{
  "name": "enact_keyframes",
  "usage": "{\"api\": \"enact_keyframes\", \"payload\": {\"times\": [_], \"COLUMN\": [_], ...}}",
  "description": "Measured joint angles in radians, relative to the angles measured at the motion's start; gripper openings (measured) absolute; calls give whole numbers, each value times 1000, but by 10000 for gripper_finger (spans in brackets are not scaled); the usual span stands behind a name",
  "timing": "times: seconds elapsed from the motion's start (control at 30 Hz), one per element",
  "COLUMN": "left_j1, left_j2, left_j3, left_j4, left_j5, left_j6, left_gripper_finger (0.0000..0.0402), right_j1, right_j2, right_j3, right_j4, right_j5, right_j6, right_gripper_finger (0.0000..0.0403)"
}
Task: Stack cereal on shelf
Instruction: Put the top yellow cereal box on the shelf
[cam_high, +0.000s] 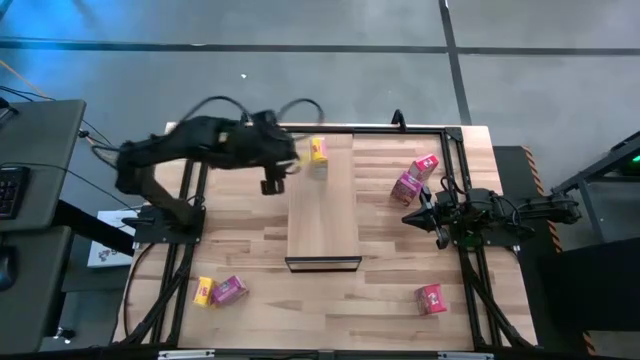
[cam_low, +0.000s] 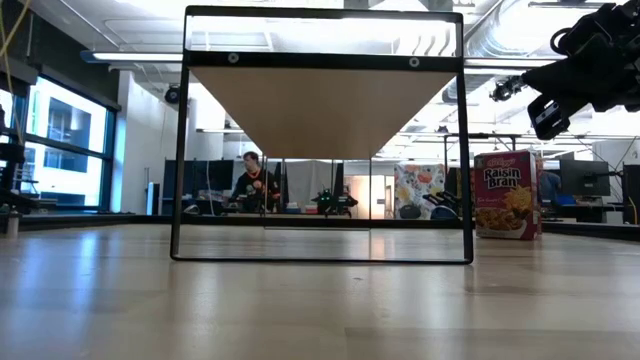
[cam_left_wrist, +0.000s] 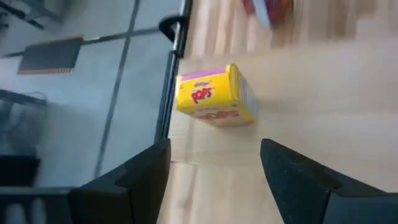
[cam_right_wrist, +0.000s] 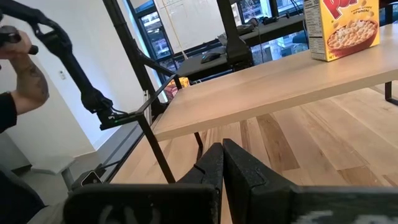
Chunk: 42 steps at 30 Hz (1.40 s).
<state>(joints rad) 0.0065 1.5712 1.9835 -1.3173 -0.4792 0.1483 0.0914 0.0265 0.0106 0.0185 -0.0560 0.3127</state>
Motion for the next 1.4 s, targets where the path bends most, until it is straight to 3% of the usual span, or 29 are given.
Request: {"api": "enact_keyframes", "payload": {"times": [0.13, 0.43, 0.67, 0.83, 1.03, 1.4], "left_j1": [1, -7, -8, -8, -6, 0], "left_j2": [-179, -607, -816, -896, -921, -921], "left_j3": [-227, -914, -1277, -1416, -1519, -1621], "left_j4": [233, 931, 1346, 1528, 1641, 1788], "left_j5": [12, 65, 132, 133, 159, 219], "left_j6": [-32, 45, 71, 71, 62, 45], "left_gripper_finger": [241, 241, 241, 241, 241, 241], "right_j1": [0, 0, 0, 0, 0, 0], "right_j2": [0, 0, 0, 0, 0, 0], "right_j3": [0, 0, 0, 0, 0, 0], "right_j4": [0, 0, 0, 0, 0, 3], "right_j5": [0, 0, 0, 0, 0, 6], "right_j6": [0, 0, 0, -3, -138, -23], "right_gripper_finger": [0, 0, 0, 0, 0, 0]}}
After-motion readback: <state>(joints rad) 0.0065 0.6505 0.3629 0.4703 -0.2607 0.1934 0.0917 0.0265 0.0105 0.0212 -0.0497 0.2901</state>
